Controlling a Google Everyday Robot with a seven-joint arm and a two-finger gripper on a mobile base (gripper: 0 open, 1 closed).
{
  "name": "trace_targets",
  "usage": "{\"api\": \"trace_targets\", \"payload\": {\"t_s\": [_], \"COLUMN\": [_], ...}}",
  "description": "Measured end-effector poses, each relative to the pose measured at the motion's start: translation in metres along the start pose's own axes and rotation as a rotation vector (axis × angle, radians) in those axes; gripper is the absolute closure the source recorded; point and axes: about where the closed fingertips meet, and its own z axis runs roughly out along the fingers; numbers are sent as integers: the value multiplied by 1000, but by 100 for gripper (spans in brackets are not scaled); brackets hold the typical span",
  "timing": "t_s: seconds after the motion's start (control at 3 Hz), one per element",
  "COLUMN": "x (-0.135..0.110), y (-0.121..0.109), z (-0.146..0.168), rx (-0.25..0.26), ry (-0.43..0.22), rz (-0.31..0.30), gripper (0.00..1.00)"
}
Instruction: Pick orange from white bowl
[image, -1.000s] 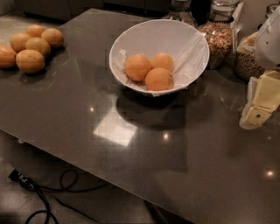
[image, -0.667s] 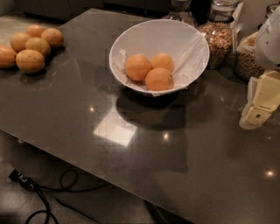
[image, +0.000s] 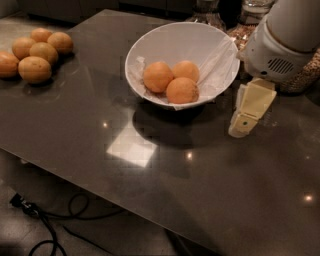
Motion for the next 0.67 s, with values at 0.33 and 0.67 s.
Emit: {"api": "trace_targets", "payload": {"t_s": [0.33,0.67], "x": [-43,-90], "y": [-4,-8], "z": [18,26], "rx": [5,37], "ry": [-42,-108], "rz": [-22,-50], "gripper": [0,0]}}
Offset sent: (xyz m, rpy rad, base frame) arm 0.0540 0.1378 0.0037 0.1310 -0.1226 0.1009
